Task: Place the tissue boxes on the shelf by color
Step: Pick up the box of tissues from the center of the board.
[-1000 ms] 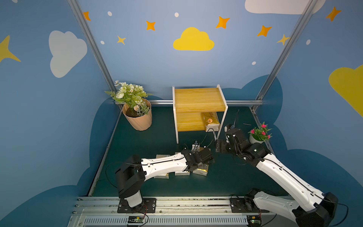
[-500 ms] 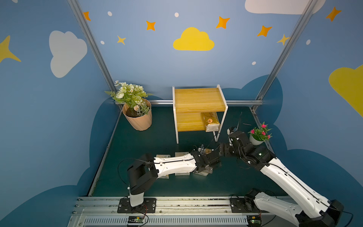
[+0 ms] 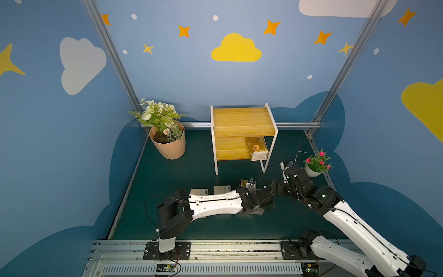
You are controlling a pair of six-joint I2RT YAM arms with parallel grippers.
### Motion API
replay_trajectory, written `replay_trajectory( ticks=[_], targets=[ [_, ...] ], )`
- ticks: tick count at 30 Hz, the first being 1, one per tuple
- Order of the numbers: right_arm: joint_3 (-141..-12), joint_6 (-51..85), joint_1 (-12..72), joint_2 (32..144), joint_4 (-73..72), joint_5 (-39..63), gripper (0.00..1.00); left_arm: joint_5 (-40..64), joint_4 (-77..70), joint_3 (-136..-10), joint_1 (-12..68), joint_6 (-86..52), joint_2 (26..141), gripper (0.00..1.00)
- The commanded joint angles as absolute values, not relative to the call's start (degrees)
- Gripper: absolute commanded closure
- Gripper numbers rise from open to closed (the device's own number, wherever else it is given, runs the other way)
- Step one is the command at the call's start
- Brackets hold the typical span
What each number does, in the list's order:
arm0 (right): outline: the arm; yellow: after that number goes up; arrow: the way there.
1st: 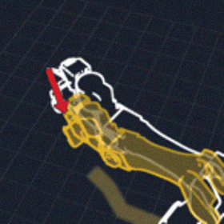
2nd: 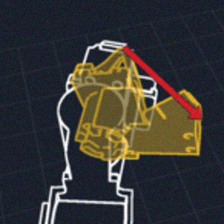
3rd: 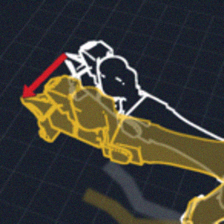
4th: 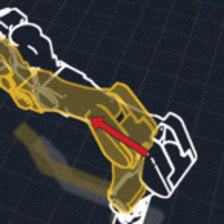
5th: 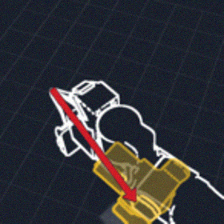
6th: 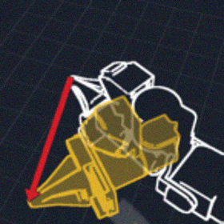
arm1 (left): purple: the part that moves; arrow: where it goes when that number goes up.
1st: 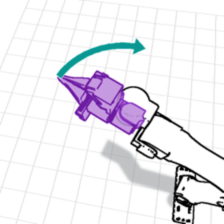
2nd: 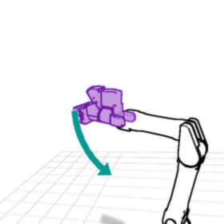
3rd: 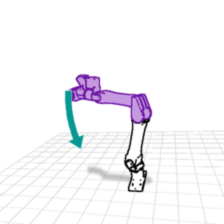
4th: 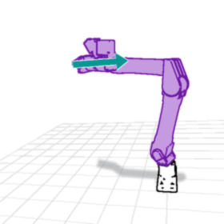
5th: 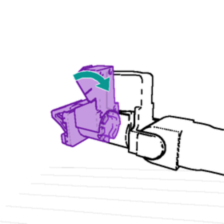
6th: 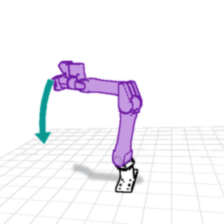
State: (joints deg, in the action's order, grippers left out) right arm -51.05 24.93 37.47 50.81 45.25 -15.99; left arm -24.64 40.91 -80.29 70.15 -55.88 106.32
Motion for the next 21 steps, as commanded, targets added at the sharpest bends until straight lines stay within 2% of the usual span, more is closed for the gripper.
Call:
replay_trajectory(
  ticks=[1,7,21],
  targets=[
    [-50.2,25.9,37.3,49.3,46.6,-16.1,0.02,-25.5,45.7,-81.4,70.0,-57.9,107.7,0.0],
    [-49.8,26.3,37.3,48.9,46.4,-15.9,0.02,-25.3,51.2,-83.8,70.1,-59.6,109.4,0.0],
    [-50.1,25.9,37.2,48.4,46.7,-16.9,0.02,-23.5,51.0,-85.0,69.8,-58.9,112.0,0.0]
  ],
)
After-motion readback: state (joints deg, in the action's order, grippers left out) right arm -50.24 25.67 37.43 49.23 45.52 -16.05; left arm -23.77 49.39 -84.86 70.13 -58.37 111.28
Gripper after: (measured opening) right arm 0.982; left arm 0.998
